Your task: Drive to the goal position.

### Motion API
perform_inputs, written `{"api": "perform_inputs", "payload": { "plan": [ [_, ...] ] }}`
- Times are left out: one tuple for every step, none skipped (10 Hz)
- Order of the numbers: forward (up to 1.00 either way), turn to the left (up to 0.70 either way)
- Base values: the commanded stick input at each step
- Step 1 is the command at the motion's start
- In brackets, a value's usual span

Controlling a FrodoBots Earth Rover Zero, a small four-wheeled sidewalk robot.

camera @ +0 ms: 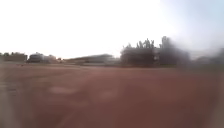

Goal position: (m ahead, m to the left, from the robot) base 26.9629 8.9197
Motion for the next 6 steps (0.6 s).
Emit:
{"api": "perform_inputs", "payload": {
  "plan": [
    [0.70, 0.00],
    [0.70, 0.00],
    [0.70, 0.00],
    [0.70, 0.00],
    [0.70, 0.00],
    [0.70, 0.00]
  ]
}}
